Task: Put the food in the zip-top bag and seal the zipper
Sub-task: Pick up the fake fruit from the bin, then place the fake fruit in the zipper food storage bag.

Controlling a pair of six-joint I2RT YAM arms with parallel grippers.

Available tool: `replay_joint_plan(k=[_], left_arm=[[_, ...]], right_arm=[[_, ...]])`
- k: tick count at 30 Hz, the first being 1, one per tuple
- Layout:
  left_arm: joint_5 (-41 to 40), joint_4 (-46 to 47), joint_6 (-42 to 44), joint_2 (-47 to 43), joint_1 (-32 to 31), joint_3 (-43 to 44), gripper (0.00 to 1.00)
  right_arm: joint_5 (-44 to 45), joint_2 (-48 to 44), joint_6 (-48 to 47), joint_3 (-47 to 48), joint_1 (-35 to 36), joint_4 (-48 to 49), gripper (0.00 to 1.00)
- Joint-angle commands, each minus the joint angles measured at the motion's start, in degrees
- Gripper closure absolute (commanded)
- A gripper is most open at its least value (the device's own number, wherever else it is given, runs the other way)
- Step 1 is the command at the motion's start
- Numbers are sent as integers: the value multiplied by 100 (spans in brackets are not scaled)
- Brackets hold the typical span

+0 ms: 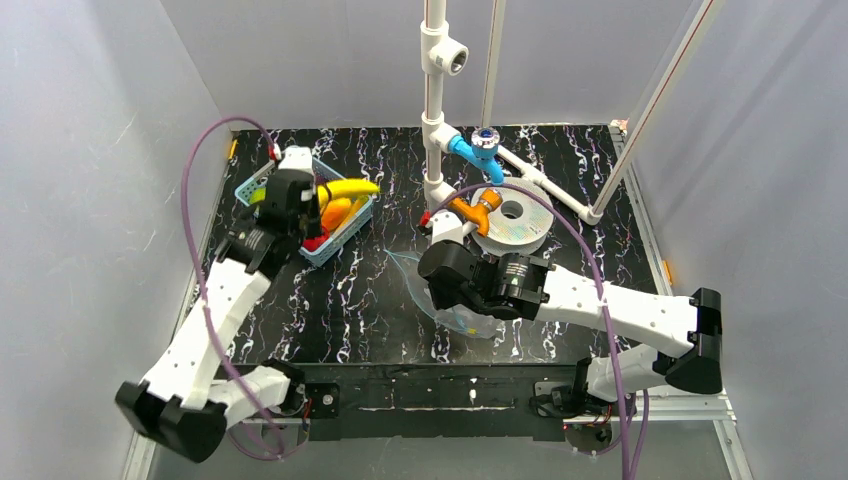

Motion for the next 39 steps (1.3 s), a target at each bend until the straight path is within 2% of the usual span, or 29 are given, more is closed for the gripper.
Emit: replay_joint_plan(k=[1,4,8,11,14,24,30,35,39], left_arm=[[69,-1849,-542,-1084,-719,-139,100],[782,-1960,-428,-1860,-1100,-397,100],[823,-2001,35,-2238,-1325,-573,100],[1026,-1934,553,-2003,-1485,-584,100],[749,-1933,826,-1752,-1744,-505,100],[273,-2276,1028,-958,-1867,-365,100],[667,-2581,1122,-839,-1878,-51,100],[1066,-2485,1040,-1159,-1879,177,100],[1202,-2677,1019,-931,-1880,392,100]], right_arm=[[140,133,-66,333,6,90,99],[218,198,-250,409,5,203,99],[373,385,-437,578,7,245,99],[235,583,-459,807,5,221,99],[194,727,-385,1040,5,169,99],[262,889,-543,1251,70,256,99],[439,1038,-798,1215,229,478,99],[574,1172,-854,1289,295,399,99],[590,1158,-960,1219,383,515,99]])
